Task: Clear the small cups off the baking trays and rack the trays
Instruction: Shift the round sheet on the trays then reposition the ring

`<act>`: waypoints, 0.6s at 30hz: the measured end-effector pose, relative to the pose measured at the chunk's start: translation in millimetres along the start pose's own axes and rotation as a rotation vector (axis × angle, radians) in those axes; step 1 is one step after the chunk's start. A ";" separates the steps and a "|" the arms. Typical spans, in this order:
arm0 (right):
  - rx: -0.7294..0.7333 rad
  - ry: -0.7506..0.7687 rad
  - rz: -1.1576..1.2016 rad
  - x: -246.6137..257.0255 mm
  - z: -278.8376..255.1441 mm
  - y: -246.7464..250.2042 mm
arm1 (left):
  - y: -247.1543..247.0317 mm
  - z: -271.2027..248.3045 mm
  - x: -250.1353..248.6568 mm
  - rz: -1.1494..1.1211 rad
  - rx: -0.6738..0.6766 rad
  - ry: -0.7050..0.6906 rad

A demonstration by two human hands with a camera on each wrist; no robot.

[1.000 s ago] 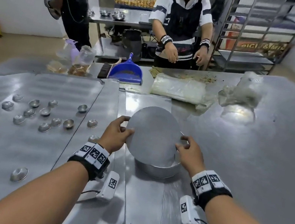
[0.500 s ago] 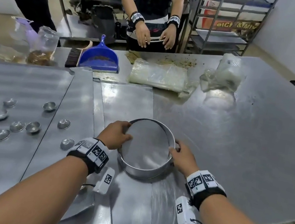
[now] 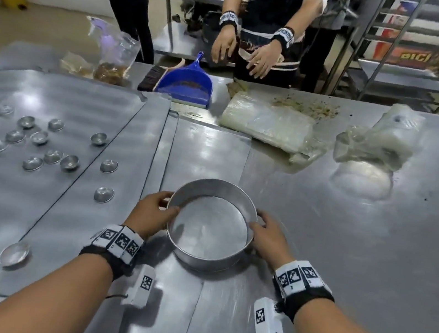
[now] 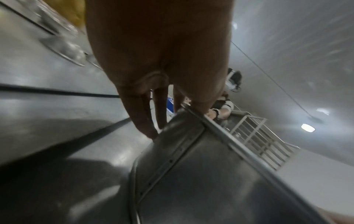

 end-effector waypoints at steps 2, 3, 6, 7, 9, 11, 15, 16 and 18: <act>0.035 0.020 0.007 0.7 7.6 10.6 | -9.5 -6.8 -0.7 -0.115 0.008 0.045; 0.044 0.031 0.008 0.4 12.0 18.3 | -16.0 -10.5 -4.0 -0.140 0.012 0.039; 0.028 0.048 0.009 -1.9 17.6 48.7 | -45.0 -22.2 -20.1 -0.173 0.040 -0.013; 0.020 0.054 0.002 -3.9 19.2 61.1 | -58.0 -25.4 -26.2 -0.200 0.061 -0.030; 0.000 0.046 0.011 -12.7 23.0 86.1 | -83.9 -29.8 -39.6 -0.240 0.116 -0.064; -0.018 0.047 0.002 -24.7 27.2 111.5 | -105.2 -30.5 -52.6 -0.271 0.156 -0.073; -0.027 0.063 0.012 -42.7 24.9 150.3 | -139.7 -29.4 -73.3 -0.286 0.214 -0.100; -0.036 0.064 0.030 -44.4 22.0 156.9 | -146.2 -29.7 -76.0 -0.289 0.221 -0.104; -0.043 0.077 0.059 -45.6 17.0 165.5 | -155.4 -31.2 -80.3 -0.296 0.216 -0.119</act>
Point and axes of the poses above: each hand's wrist, its own z-axis towards the middle knuckle, its own y-axis out of the back of the hand, x = y × z, the point moved 6 cm from there along z, towards the middle knuckle, and after that the axes turned 3 degrees about -x, right-handed, at the moved point
